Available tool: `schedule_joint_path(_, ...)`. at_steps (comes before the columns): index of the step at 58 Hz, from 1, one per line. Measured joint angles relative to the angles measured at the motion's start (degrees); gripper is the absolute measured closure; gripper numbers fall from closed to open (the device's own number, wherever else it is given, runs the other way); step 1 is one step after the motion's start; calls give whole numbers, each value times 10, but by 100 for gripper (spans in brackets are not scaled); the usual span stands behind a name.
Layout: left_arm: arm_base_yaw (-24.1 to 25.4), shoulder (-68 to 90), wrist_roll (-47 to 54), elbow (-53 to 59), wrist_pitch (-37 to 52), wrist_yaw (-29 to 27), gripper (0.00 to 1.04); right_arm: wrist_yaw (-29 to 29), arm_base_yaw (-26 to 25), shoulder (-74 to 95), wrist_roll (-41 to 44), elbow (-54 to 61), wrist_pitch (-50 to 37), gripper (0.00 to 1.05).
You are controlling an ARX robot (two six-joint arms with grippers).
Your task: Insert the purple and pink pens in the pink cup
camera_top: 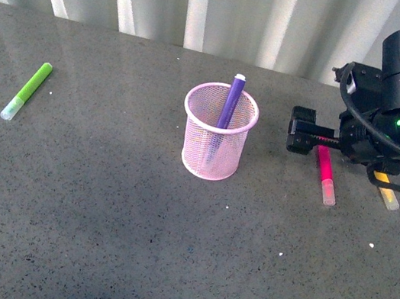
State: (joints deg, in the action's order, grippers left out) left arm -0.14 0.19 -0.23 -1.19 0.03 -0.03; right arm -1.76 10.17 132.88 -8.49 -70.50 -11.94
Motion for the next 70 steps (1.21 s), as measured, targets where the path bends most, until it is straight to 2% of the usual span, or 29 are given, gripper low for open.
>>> schedule_joint_path(13,0,0,0,0,0,0,7,7,-2,27,-3,-28,-5,7)
schedule_joint_path(25,0,0,0,0,0,0,7,18,-3,40,4,-58,33,8)
schedule_joint_path(35,0,0,0,0,0,0,7,29,-5,49,6,-70,39,41)
schedule_joint_path(37,0,0,0,0,0,0,7,29,-5,50,6,-70,39,44)
schedule_joint_path(42,0,0,0,0,0,0,7,24,-7,51,4,-73,40,63)
schedule_joint_path(52,0,0,0,0,0,0,7,6,-11,50,-3,-70,30,87)
schedule_joint_path(57,0,0,0,0,0,0,7,-9,-13,47,-5,-64,26,92)
schedule_joint_path(70,0,0,0,0,0,0,7,-27,-9,22,3,-24,0,93)
